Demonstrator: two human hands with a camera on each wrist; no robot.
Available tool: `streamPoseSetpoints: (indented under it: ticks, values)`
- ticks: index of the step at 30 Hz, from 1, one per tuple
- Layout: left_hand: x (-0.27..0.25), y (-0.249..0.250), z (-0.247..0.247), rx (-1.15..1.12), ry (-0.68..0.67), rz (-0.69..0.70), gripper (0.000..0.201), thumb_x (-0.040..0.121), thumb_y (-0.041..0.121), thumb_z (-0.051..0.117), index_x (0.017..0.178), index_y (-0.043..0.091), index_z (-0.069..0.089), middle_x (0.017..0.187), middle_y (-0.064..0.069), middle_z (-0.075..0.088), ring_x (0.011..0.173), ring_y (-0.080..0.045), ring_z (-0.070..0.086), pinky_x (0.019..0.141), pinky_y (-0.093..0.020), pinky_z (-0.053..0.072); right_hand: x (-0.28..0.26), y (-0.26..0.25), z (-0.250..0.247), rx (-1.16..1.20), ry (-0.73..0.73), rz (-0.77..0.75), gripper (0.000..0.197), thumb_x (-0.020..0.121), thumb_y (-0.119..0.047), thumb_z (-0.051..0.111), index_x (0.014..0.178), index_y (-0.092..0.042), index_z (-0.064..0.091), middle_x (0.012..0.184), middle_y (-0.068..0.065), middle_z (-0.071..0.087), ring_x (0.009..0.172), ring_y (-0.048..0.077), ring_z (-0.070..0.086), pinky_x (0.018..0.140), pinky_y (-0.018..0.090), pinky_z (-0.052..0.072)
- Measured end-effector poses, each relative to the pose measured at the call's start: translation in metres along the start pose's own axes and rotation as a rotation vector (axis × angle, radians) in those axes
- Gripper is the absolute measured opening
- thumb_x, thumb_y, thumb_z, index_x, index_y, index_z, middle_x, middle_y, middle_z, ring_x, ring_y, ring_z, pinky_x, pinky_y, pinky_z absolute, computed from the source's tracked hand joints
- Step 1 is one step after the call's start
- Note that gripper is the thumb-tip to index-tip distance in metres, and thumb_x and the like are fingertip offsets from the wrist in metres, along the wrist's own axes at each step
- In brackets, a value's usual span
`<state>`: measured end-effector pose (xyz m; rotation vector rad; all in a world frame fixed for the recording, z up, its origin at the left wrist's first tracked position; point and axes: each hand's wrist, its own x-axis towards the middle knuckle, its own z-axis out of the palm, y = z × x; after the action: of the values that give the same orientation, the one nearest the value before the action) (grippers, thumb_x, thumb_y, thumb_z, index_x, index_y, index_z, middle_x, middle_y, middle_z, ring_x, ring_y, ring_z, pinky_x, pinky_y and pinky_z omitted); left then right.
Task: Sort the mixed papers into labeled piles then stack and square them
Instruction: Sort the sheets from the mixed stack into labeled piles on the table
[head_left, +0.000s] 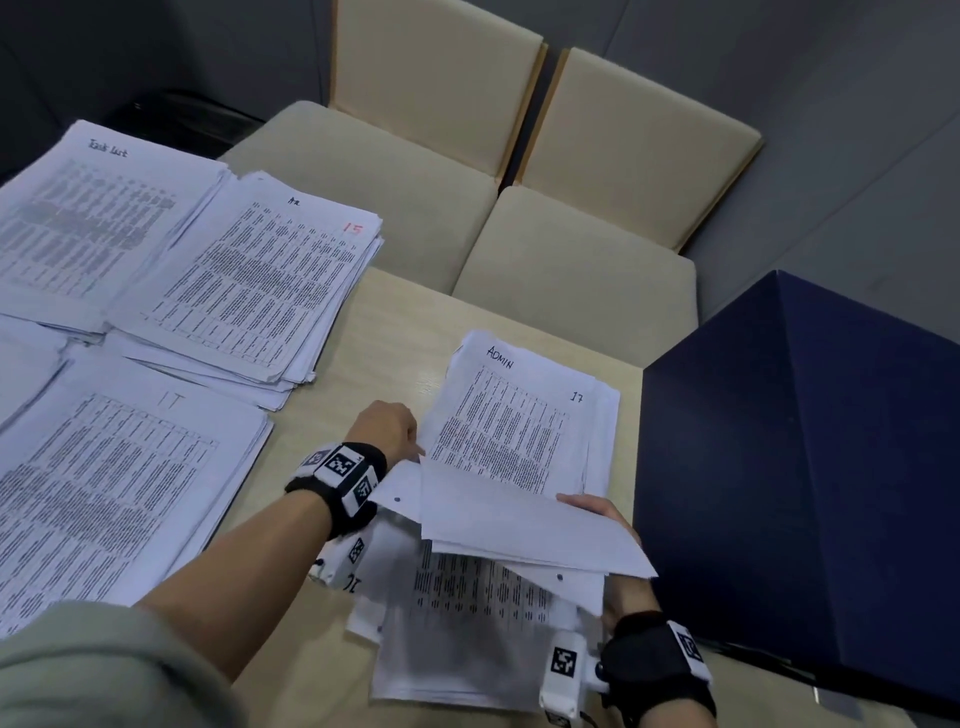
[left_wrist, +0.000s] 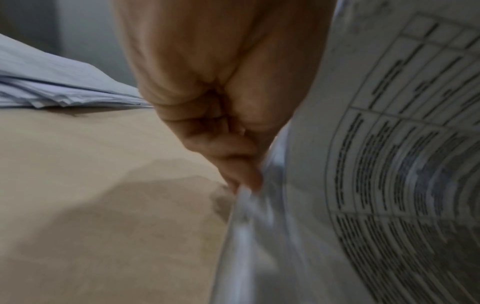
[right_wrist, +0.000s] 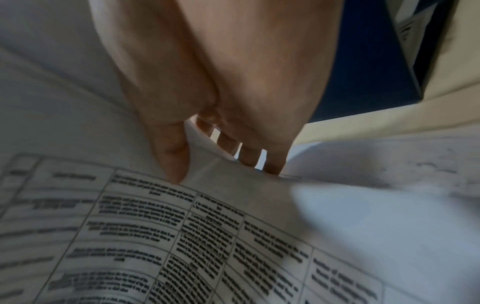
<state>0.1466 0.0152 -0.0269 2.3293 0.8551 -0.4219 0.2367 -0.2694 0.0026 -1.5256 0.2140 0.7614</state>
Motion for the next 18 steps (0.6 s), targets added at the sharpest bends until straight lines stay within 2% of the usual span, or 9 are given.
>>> streamPoseSetpoints:
  ticks: [2, 4, 6, 9, 10, 12, 14, 16, 18]
  values:
    - [-0.002, -0.002, 0.002, 0.052, 0.003, 0.035, 0.031, 0.083, 0.019, 0.07, 0.058, 0.011, 0.054, 0.065, -0.006, 0.06, 0.072, -0.028, 0.065, 0.06, -0.025, 0.044, 0.001, 0.008, 0.0, -0.117, 0.022, -0.025, 0.018, 0.092, -0.001, 0.053, 0.103, -0.003, 0.067, 0.098, 0.015, 0.069, 0.091, 0.036, 0.064, 0.074, 0.039, 0.054]
    - [-0.009, -0.003, 0.001, 0.084, 0.018, 0.061, 0.029, 0.088, 0.022, 0.065, 0.061, 0.014, 0.058, 0.065, -0.003, 0.061, 0.066, -0.026, 0.06, 0.058, -0.027, 0.045, -0.002, 0.014, 0.004, -0.226, 0.05, -0.02, 0.014, 0.09, 0.002, 0.059, 0.097, -0.006, 0.068, 0.085, 0.022, 0.066, 0.09, 0.051, 0.062, 0.069, 0.052, 0.053]
    - [-0.019, -0.006, -0.002, 0.104, 0.052, 0.09, 0.028, 0.091, 0.021, 0.059, 0.064, 0.016, 0.056, 0.062, 0.0, 0.055, 0.063, -0.025, 0.054, 0.056, -0.026, 0.038, -0.004, 0.013, 0.007, -0.24, 0.057, 0.005, 0.015, 0.089, 0.004, 0.06, 0.1, -0.003, 0.065, 0.093, 0.031, 0.067, 0.097, 0.054, 0.06, 0.082, 0.061, 0.052]
    - [-0.03, -0.018, -0.004, -0.117, 0.1, 0.164, 0.018, 0.091, 0.014, 0.058, 0.078, 0.016, 0.071, 0.073, 0.004, 0.064, 0.069, -0.022, 0.058, 0.063, -0.027, 0.044, -0.007, 0.007, 0.009, -0.114, 0.057, 0.007, 0.011, 0.088, 0.005, 0.056, 0.095, 0.001, 0.063, 0.089, 0.012, 0.075, 0.093, 0.033, 0.068, 0.07, 0.034, 0.054]
    - [-0.033, -0.023, -0.003, -0.251, 0.101, 0.187, 0.015, 0.092, 0.014, 0.06, 0.086, 0.014, 0.074, 0.078, 0.004, 0.068, 0.071, -0.02, 0.061, 0.067, -0.028, 0.047, -0.008, 0.005, 0.008, -0.089, 0.075, -0.01, 0.011, 0.088, 0.005, 0.056, 0.096, 0.003, 0.063, 0.087, 0.01, 0.075, 0.09, 0.029, 0.068, 0.067, 0.03, 0.052]
    - [-0.041, -0.03, -0.003, -0.504, 0.075, 0.219, 0.019, 0.091, 0.008, 0.063, 0.08, 0.017, 0.075, 0.072, 0.011, 0.07, 0.067, -0.007, 0.061, 0.067, -0.024, 0.047, -0.004, 0.004, 0.011, -0.043, 0.106, -0.031, 0.015, 0.091, 0.001, 0.055, 0.103, 0.006, 0.063, 0.083, 0.009, 0.072, 0.077, 0.019, 0.068, 0.06, 0.025, 0.052]
    - [-0.047, -0.03, 0.001, -0.695, 0.035, 0.235, 0.031, 0.088, -0.004, 0.062, 0.072, 0.021, 0.072, 0.064, 0.015, 0.068, 0.061, 0.004, 0.058, 0.064, -0.014, 0.044, 0.002, 0.005, 0.016, 0.024, 0.141, -0.067, 0.019, 0.098, -0.003, 0.049, 0.111, 0.001, 0.062, 0.086, 0.006, 0.072, 0.074, 0.011, 0.067, 0.067, 0.021, 0.053]
    - [-0.047, -0.032, 0.005, -0.817, -0.031, 0.224, 0.027, 0.087, -0.011, 0.059, 0.079, 0.009, 0.076, 0.077, 0.006, 0.075, 0.072, -0.003, 0.066, 0.072, -0.015, 0.049, 0.004, 0.005, 0.019, 0.091, 0.113, -0.084, 0.023, 0.102, -0.005, 0.042, 0.111, -0.006, 0.063, 0.097, 0.001, 0.074, 0.089, 0.01, 0.066, 0.081, 0.025, 0.051]
    - [-0.046, -0.033, 0.006, -0.838, -0.116, 0.196, 0.024, 0.086, -0.013, 0.056, 0.084, -0.001, 0.077, 0.089, -0.009, 0.077, 0.083, -0.017, 0.07, 0.08, -0.023, 0.054, -0.001, 0.005, 0.018, 0.141, 0.032, -0.057, 0.023, 0.101, -0.005, 0.045, 0.11, -0.009, 0.065, 0.098, -0.002, 0.076, 0.098, 0.017, 0.066, 0.08, 0.024, 0.054]
